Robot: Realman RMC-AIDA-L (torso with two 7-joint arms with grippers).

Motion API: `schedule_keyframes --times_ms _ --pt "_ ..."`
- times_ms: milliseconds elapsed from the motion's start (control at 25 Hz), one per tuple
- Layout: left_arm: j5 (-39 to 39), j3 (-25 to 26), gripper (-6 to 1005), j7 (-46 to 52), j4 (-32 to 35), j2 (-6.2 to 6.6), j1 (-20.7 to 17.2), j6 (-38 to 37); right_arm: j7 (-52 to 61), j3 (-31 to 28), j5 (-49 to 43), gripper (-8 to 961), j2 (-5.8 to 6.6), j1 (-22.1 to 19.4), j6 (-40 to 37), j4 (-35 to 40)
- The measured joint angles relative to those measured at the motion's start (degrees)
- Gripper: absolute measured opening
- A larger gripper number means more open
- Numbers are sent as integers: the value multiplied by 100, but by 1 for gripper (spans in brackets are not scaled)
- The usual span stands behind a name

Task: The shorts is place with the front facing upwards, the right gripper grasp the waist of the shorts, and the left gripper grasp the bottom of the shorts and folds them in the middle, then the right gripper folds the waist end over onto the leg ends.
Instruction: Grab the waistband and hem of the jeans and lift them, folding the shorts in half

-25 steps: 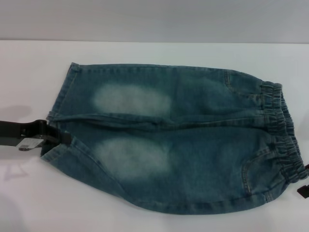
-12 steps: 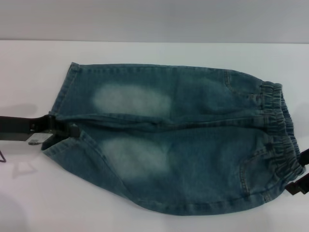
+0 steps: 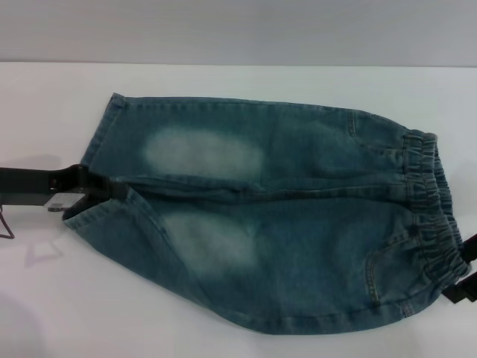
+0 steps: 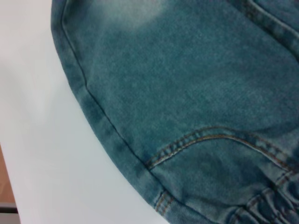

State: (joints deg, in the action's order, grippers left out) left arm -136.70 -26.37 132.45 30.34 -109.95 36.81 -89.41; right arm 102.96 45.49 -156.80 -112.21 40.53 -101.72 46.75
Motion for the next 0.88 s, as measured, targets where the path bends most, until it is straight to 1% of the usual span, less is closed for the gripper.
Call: schedule_keyframes --times_ms 200,560,840,880 --pt "88 0 117 2 7 61 11 7 -3 -4 0 641 5 -36 6 125" --pt "234 0 122 45 43 169 11 0 -14 -49 39 277 -12 -84 2 108" --pt "516 0 126 31 94 275 8 -106 -17 -74 269 4 -32 -305 -34 159" --pt "542 0 126 26 96 283 6 -112 -31 -77 395 4 -18 -379 -59 174"
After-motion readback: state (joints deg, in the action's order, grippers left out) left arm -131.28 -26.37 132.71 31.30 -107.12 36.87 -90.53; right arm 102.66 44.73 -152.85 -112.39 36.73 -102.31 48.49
